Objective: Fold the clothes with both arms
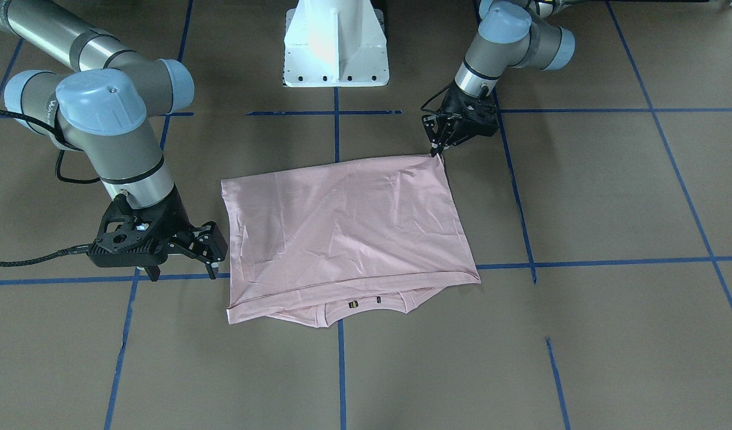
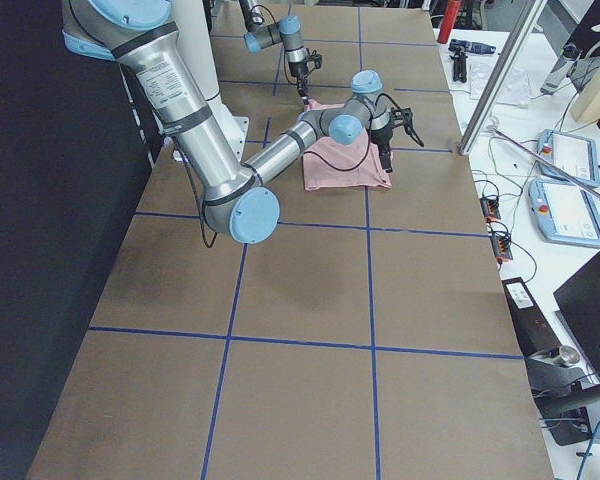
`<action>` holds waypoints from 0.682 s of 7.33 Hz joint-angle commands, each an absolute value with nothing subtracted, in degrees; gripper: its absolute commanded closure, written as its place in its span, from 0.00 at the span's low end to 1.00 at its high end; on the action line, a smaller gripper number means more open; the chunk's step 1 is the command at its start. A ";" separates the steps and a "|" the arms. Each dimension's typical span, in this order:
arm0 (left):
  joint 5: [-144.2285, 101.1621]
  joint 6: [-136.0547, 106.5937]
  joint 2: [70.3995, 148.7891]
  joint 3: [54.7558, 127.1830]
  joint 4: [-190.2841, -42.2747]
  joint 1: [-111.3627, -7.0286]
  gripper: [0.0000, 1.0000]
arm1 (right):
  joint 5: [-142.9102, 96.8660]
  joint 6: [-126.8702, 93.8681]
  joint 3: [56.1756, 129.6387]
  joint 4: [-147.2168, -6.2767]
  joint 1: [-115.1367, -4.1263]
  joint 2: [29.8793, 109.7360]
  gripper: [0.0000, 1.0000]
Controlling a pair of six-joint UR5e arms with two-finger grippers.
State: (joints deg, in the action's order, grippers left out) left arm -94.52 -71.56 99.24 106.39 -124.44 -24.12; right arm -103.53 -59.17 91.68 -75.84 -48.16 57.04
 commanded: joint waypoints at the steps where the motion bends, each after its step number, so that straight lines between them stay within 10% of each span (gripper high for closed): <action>1: -95.09 -58.77 99.84 101.98 -124.37 -33.27 1.00 | -103.54 -59.24 91.67 -75.85 -48.16 57.04 0.00; 5: -95.10 -43.36 123.59 68.57 -125.33 -49.28 1.00 | -103.54 -59.33 91.67 -75.85 -48.08 57.04 0.00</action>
State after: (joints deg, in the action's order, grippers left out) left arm -95.09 -47.76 114.69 81.21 -124.80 -45.06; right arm -103.54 -59.29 91.67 -75.85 -48.08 57.04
